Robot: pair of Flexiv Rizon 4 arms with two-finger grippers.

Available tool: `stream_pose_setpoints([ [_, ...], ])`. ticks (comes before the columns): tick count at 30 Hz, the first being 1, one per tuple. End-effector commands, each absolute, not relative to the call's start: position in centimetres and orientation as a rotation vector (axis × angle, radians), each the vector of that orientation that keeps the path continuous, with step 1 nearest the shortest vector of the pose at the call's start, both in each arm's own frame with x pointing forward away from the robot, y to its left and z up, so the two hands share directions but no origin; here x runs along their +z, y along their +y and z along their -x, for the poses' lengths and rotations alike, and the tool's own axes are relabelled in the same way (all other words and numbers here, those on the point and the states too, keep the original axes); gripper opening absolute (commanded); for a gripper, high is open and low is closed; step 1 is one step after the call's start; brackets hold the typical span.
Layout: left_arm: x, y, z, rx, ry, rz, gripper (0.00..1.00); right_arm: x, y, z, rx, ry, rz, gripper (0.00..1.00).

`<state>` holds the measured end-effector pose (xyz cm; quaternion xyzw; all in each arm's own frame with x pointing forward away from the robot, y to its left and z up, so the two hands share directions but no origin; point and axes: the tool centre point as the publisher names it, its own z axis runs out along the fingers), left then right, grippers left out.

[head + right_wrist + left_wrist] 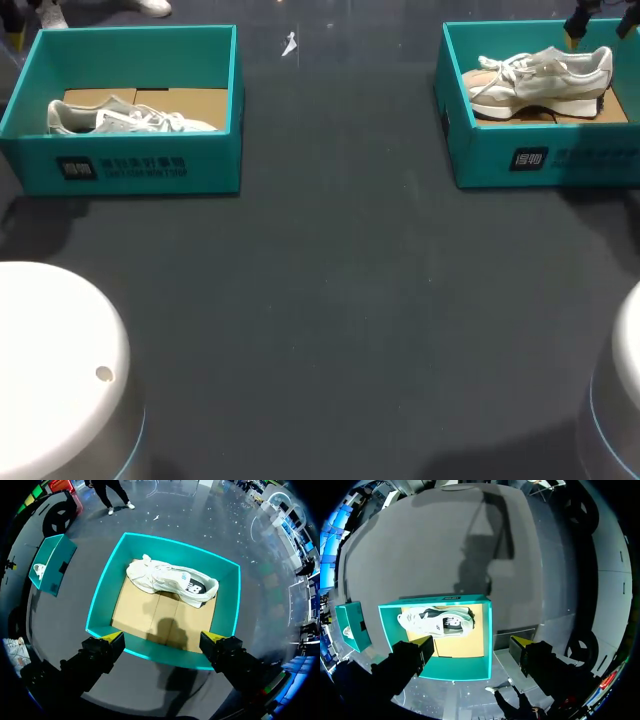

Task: Take the shoe out of the shoebox, open the shoe tongue, remove and reinsert the insole, then place the shoe into the shoebox

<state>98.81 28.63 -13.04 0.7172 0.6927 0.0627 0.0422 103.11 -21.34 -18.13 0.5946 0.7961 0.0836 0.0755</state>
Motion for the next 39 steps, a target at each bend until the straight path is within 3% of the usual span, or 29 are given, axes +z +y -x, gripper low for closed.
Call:
stream_pose_setpoints([
  [1, -13.0, 28.6, -98.7, 0.196, 2.120, -2.197, 1.00, -19.2, -22.7, -107.4, 0.126, 2.431, -1.868, 1.00],
  [25, -13.0, 28.6, -98.7, 0.196, 2.120, -2.197, 1.00, -25.7, -30.0, -115.4, -0.066, 2.353, -2.031, 1.00],
  [39, -13.0, 28.6, -98.7, 0.196, 2.120, -2.197, 1.00, -28.0, -30.9, -115.5, -0.095, 2.264, -2.085, 1.00],
])
